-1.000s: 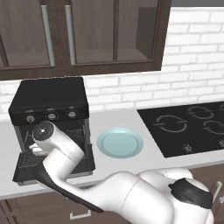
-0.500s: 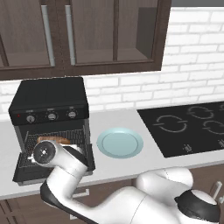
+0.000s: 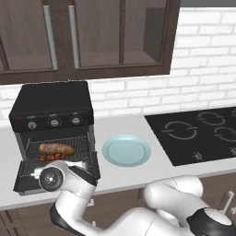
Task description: Pick up the kebab skewer and baguette bread, and place them inside the toaster oven. Close the toaster oven door and start by setting the timer.
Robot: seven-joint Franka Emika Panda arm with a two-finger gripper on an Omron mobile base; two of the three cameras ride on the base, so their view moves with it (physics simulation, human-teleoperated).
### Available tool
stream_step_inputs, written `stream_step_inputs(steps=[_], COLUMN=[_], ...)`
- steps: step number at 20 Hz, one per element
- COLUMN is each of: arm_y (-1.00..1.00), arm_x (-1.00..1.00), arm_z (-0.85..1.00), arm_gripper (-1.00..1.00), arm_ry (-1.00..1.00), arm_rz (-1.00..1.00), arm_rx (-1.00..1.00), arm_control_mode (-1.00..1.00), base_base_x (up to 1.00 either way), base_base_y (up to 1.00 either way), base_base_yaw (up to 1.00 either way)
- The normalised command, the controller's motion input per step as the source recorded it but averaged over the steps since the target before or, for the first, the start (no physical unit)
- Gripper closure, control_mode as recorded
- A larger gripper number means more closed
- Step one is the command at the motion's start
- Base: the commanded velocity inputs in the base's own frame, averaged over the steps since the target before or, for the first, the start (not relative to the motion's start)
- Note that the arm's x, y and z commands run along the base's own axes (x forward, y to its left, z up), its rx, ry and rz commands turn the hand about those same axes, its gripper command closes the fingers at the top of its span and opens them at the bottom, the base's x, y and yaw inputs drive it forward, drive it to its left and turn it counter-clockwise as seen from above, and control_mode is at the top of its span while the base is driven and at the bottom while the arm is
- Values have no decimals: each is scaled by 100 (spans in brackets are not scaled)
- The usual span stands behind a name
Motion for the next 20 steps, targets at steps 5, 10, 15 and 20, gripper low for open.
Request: stream_step_inputs(steps=[5, 10, 15, 20], arm_y=[2, 5, 3, 6], arm_x=[4, 9, 0, 0], arm_z=[0, 0, -16, -29], arm_gripper=[-100, -100, -100, -100], arm_ry=[0, 0, -1, -2], arm_rz=[2, 0, 1, 0], arm_rx=[0, 0, 0, 0], arm_control_mode=[-100, -100, -100, -100], base_base_x=[0, 0, 0, 0], base_base_y=[0, 0, 0, 0], base_base_yaw=[0, 0, 0, 0])
